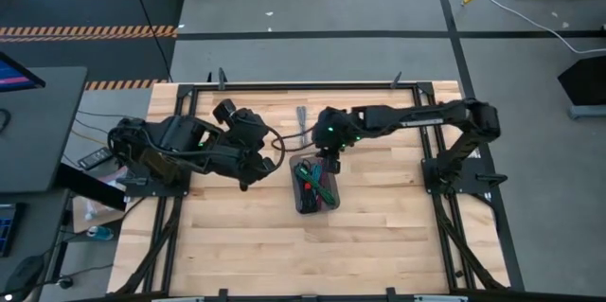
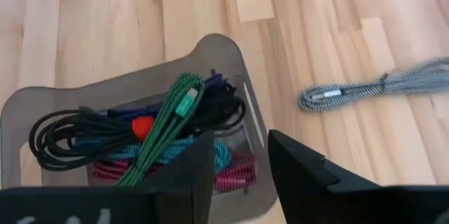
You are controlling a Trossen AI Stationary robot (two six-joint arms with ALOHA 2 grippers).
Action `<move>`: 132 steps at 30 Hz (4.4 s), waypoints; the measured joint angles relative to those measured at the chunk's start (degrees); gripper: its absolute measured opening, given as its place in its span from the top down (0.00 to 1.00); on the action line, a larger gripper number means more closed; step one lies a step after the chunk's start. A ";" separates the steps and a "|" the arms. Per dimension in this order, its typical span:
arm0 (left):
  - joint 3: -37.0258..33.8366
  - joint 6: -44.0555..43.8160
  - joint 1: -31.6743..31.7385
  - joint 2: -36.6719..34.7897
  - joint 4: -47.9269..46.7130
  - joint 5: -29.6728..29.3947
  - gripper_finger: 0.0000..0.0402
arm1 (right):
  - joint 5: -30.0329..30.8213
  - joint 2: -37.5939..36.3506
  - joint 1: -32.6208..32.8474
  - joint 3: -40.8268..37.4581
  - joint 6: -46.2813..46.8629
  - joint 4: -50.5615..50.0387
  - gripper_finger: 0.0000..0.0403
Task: Pick and place USB-C Cables
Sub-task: Adjust the black bin
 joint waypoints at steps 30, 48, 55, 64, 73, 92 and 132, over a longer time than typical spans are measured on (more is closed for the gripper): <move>0.00 -1.50 0.00 0.02 0.00 0.03 0.97 | -7.91 12.33 -6.48 9.24 -14.64 -13.71 0.66; -0.02 -1.49 0.00 0.04 0.07 0.03 0.97 | -7.81 16.05 -6.77 9.23 -13.46 -11.88 0.73; -0.02 -1.43 0.00 0.04 0.09 0.04 0.97 | -5.99 16.03 -7.44 9.23 -9.04 -11.36 0.97; -0.02 -0.78 0.00 0.04 0.04 0.05 0.97 | -2.51 15.97 -7.22 9.25 0.54 -10.83 0.98; -0.02 -0.79 0.00 0.04 0.02 0.05 0.97 | 2.37 15.81 -2.49 9.38 21.06 -14.16 0.99; -0.02 5.86 0.00 0.04 0.00 4.12 0.97 | 14.04 15.64 11.62 9.21 61.06 -22.69 0.99; -0.02 18.08 0.00 0.04 0.02 5.69 0.97 | 25.33 13.15 28.91 9.16 103.89 -25.77 0.89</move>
